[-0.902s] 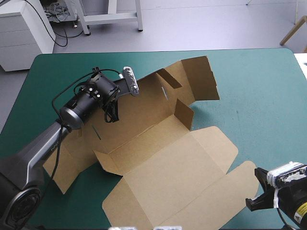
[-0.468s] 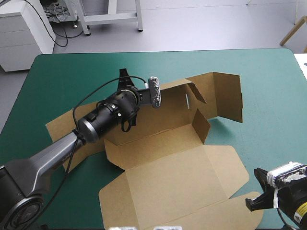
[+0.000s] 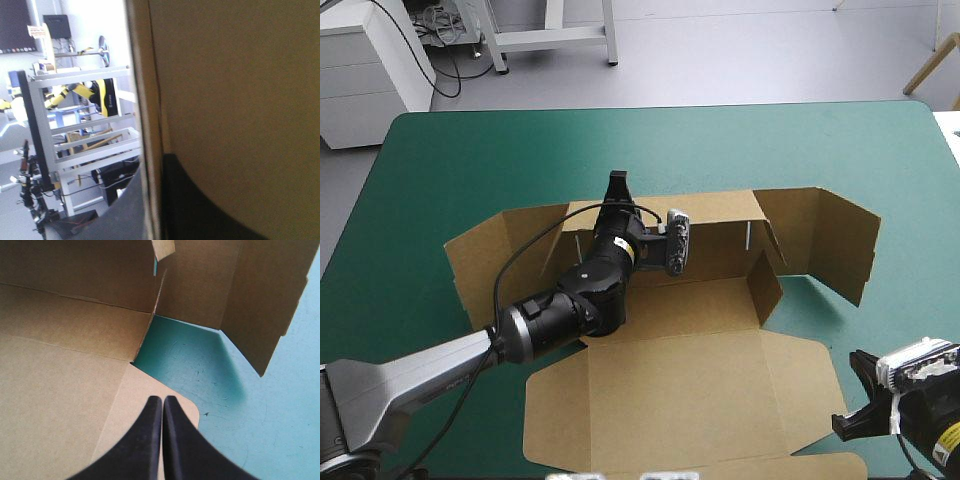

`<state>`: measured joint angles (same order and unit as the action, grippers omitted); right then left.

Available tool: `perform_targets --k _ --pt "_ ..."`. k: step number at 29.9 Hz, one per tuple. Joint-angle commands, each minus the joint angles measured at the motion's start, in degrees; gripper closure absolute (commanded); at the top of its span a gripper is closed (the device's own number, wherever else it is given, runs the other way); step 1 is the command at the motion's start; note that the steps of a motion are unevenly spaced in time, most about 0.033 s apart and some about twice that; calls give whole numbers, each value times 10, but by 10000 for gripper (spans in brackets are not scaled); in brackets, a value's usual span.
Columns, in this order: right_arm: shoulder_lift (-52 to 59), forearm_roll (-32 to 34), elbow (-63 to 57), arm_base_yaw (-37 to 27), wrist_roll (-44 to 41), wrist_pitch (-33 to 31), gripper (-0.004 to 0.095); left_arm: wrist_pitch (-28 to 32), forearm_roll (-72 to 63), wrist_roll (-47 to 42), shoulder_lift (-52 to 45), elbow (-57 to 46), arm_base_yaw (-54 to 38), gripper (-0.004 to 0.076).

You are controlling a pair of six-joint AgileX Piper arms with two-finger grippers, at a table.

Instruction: Fold the box

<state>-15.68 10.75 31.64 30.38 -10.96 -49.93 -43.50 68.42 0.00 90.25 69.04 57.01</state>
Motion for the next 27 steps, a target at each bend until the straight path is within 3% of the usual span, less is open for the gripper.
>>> perform_targets --k 1,6,13,16,21,22,24,27 --pt "-5 7 14 -1 4 37 922 8 113 -88 -37 -18 29 734" --pt "-6 7 14 -1 4 37 922 -21 191 -169 -49 -64 50 734" --pt "-6 7 14 -1 4 37 889 -47 196 -187 -49 -86 69 734" --pt "-7 4 14 -1 6 37 738 -45 198 -201 -49 -86 71 734" --pt "-7 -3 14 -1 6 36 227 -51 195 -201 -48 -86 78 734" --pt "-7 -3 16 -1 2 40 163 -51 195 -201 -48 -86 78 734" --pt "-7 -3 17 -1 -20 58 72 -51 195 -201 -48 -86 78 734" --pt "-10 15 21 -1 -46 90 72 -52 195 -201 -48 -86 78 734"
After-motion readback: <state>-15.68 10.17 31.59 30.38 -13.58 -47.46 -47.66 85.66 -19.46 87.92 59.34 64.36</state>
